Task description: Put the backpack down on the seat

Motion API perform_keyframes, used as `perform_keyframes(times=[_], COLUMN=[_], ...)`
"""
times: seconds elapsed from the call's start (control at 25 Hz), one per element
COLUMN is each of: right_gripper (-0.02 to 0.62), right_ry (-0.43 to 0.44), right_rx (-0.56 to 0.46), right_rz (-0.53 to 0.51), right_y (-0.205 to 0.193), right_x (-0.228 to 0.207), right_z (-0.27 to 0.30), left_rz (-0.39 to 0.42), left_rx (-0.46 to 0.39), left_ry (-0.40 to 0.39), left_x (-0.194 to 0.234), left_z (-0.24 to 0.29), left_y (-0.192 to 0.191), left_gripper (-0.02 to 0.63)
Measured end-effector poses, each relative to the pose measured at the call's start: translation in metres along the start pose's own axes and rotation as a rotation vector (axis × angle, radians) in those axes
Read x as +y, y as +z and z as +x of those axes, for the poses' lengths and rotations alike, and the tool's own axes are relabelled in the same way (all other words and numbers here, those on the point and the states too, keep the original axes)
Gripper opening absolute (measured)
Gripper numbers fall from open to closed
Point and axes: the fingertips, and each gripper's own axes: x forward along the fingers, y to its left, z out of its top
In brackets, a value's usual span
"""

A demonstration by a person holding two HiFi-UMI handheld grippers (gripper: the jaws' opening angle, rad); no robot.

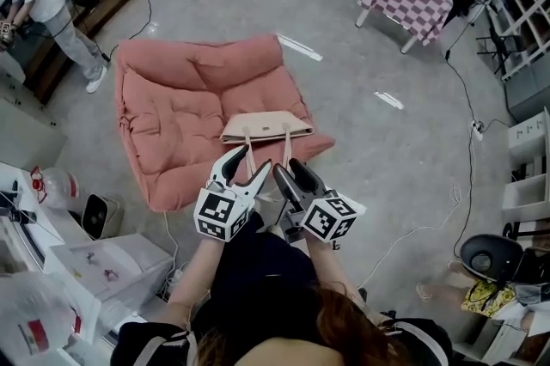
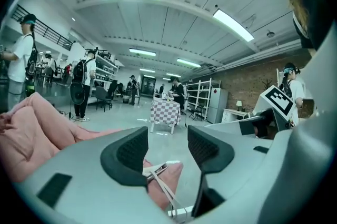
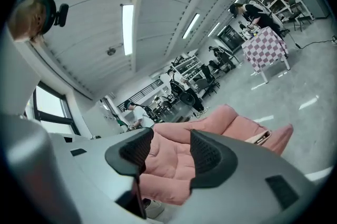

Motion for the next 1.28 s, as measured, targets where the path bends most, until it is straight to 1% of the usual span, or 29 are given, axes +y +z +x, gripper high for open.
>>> perform_keyframes(times=[0.08,0.16,0.2,0.24,0.28,0.44,0.56,0.72,0.8,0.92,1.08,1.28], right_gripper=[0.250,0.242,0.210,0.134,0.069,0.040,0.034,0.035,0.034,0.034,0.034,0.034], right_ry=[0.010,-0.008,-0.027,-0.050,-0.069,-0.108,-0.122,-0.106,-0.112,-0.124,-0.131,-0.153], right_rx=[-0.035,-0.071,-0.085,-0.099,-0.112,-0.124,-0.120,-0.142,-0.141,-0.140,-0.158,-0.159], right_rz=[0.000,-0.016,-0.033,-0.053,-0.071,-0.111,-0.133,-0.157,-0.185,-0.207,-0.228,-0.219], right_y=[0.009,0.017,0.020,0.024,0.027,0.035,0.037,0.036,0.037,0.038,0.039,0.037], right_x=[0.007,0.009,0.008,0.006,0.004,-0.003,-0.004,0.009,0.012,0.015,0.021,0.018], right_z=[0.005,0.007,0.009,0.010,0.012,0.014,0.023,0.041,0.049,0.054,0.056,0.054], left_rz=[-0.004,0.000,0.006,0.012,0.016,0.002,0.003,-0.006,-0.003,0.001,0.024,0.015], left_rx=[-0.020,-0.031,-0.039,-0.050,-0.060,-0.075,-0.065,-0.059,-0.046,-0.027,-0.015,-0.007], left_ry=[-0.017,-0.011,-0.001,0.009,0.016,0.021,0.023,0.022,0.013,-0.009,-0.019,-0.036], left_x=[0.003,0.007,0.010,0.014,0.018,0.027,0.037,0.056,0.062,0.065,0.066,0.065], left_z=[0.002,0.003,0.004,0.005,0.006,0.011,0.013,0.008,0.009,0.011,0.009,0.013], left_y=[0.009,0.015,0.018,0.022,0.024,0.027,0.028,0.023,0.020,0.020,0.019,0.015], left_gripper=[0.240,0.203,0.164,0.111,0.079,0.026,0.020,0.020,0.020,0.020,0.020,0.020])
